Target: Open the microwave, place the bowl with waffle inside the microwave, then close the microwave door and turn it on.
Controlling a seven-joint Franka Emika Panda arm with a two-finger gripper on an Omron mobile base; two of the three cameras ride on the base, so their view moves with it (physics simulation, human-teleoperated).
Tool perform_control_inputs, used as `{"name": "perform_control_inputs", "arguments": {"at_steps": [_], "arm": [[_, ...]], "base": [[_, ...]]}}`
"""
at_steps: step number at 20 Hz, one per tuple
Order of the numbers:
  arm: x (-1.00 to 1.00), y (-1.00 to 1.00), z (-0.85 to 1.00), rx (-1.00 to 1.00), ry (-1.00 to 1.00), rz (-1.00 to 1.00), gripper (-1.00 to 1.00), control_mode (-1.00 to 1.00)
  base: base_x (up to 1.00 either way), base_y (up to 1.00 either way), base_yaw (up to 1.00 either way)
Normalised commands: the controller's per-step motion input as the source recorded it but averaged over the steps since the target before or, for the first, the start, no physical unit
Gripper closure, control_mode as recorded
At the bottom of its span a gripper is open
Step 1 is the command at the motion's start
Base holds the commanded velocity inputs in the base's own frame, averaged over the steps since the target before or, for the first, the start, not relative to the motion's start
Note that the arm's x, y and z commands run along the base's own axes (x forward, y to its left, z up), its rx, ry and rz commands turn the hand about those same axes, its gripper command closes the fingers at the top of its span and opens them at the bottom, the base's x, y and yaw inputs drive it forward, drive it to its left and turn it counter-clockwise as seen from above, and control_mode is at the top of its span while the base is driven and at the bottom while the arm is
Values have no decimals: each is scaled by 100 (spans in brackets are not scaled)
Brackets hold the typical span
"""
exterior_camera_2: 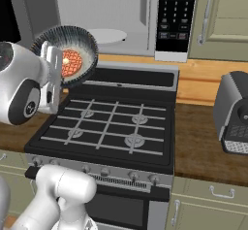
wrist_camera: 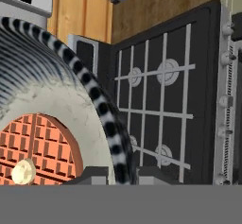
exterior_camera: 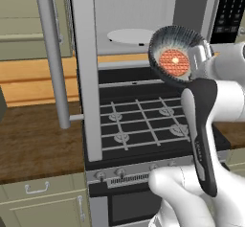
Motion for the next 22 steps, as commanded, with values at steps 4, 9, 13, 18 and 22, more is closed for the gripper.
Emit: {"name": "perform_control_inputs", "arguments": {"at_steps": [4, 9, 13, 18, 22], "arm": [[9, 0, 65, 4, -2, 0, 100, -100], [22, 0, 63, 3, 3, 0, 100, -100], [38, 0, 41, 0, 2, 0, 100, -100], [59, 0, 9, 0, 4, 0, 100, -100], [68, 0, 0, 0, 0, 0, 100, -100]], "base": [[0, 0, 0], [0, 0, 0], [0, 0, 0], [0, 0, 0], [0, 0, 0]]}}
